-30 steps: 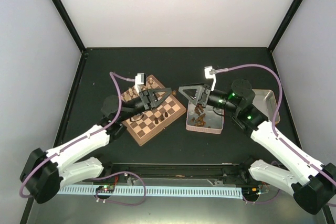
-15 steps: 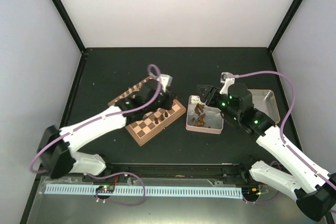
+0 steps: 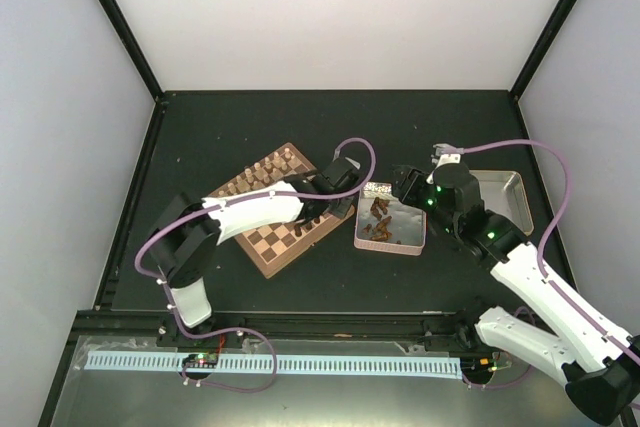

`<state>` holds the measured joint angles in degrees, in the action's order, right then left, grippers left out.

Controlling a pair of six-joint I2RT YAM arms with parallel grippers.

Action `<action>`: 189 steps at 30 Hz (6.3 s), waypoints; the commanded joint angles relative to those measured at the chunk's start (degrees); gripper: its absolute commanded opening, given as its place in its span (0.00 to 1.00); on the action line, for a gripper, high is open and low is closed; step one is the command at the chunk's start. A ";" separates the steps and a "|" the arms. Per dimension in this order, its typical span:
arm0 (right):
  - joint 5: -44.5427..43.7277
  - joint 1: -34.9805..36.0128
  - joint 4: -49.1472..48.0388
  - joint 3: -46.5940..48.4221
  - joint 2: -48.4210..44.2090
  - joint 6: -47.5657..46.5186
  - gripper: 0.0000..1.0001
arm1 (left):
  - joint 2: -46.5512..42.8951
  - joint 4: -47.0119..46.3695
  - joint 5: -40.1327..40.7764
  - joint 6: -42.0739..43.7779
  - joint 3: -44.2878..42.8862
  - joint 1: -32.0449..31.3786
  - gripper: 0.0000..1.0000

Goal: Set up the chess pieces on the board
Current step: Place the chess piece on the chessboard, then pick up the chess piece from the storage box.

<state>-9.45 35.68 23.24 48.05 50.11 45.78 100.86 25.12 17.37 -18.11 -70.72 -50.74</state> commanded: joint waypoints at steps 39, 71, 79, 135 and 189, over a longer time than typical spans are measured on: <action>-1.31 -0.37 1.23 -1.91 -0.30 2.09 0.64 | 4.52 -5.37 3.19 -1.13 3.62 0.99 0.08; -1.61 -0.40 1.41 -2.17 -0.04 1.41 0.64 | -3.98 -7.37 -3.98 -1.48 3.95 2.46 0.55; -1.35 -0.44 1.75 -2.95 2.01 0.92 0.64 | -10.62 -6.28 -6.51 -2.30 5.77 4.27 0.59; 1.88 -1.05 1.10 -4.43 10.49 0.17 0.64 | 9.45 3.45 -10.20 6.16 -4.52 5.21 0.37; 2.36 -1.84 1.46 11.66 50.44 -19.92 0.28 | -44.95 2.69 -10.17 -5.76 24.01 17.49 0.63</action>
<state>-4.49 34.24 25.43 57.65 98.96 26.89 57.36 26.15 5.98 -24.05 -46.30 -33.89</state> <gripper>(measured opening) 0.220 0.626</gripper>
